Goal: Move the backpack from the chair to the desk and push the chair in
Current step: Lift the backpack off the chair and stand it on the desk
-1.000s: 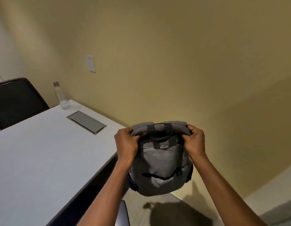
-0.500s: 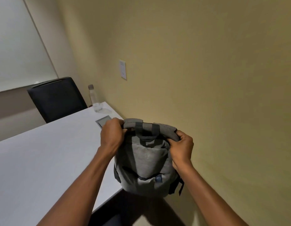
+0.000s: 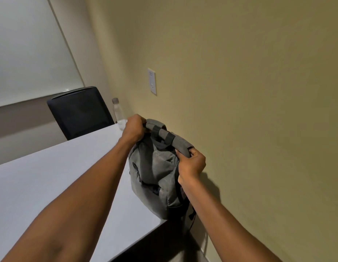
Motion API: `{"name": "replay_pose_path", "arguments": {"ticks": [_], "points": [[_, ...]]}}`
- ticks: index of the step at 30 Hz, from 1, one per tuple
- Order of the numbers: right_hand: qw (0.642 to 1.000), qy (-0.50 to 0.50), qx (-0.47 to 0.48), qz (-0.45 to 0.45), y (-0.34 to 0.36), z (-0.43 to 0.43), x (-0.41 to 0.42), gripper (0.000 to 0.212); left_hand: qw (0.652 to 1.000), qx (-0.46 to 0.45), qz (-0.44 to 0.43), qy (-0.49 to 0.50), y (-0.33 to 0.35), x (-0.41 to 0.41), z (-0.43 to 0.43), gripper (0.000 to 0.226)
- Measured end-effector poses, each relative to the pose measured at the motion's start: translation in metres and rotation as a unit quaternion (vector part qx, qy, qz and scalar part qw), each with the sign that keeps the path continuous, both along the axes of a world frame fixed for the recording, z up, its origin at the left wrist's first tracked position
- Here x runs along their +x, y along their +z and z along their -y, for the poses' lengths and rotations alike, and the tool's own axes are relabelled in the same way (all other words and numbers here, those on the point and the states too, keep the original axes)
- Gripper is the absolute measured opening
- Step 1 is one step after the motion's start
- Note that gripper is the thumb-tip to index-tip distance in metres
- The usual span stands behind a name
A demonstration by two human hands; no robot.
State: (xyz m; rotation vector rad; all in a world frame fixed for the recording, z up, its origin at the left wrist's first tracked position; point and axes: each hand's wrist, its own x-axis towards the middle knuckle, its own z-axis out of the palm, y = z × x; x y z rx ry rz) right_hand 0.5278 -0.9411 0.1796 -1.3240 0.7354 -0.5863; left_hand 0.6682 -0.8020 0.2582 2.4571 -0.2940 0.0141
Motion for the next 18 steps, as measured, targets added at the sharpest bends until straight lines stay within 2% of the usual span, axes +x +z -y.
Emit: {"name": "replay_pose_path", "arguments": {"ticks": [3, 6, 9, 10, 15, 18], "points": [[1.0, -0.016, 0.012, -0.011, 0.004, 0.009, 0.023, 0.009, 0.999, -0.037, 0.003, 0.009, -0.014, 0.01, 0.011, 0.018], [0.999, -0.025, 0.012, -0.019, 0.004, 0.019, 0.04, 0.019, 0.996, -0.087, 0.014, 0.014, -0.03, 0.004, 0.017, 0.029], [0.999, -0.03, 0.017, -0.023, 0.005, 0.024, 0.05, 0.006, 0.984, -0.163, 0.038, 0.058, -0.054, -0.019, 0.019, 0.033], [0.999, -0.031, 0.018, -0.024, 0.007, 0.026, 0.052, 0.009, 0.981, -0.175, 0.039, 0.074, -0.064, -0.029, 0.019, 0.037], [0.997, -0.05, -0.009, -0.052, 0.012, 0.043, 0.058, 0.023, 0.981, -0.117, -0.044, 0.146, -0.128, -0.087, 0.023, 0.051], [0.995, -0.04, -0.077, -0.056, 0.007, 0.043, 0.052, 0.03, 0.98, -0.136, -0.085, 0.114, -0.155, -0.114, 0.032, 0.066]]}}
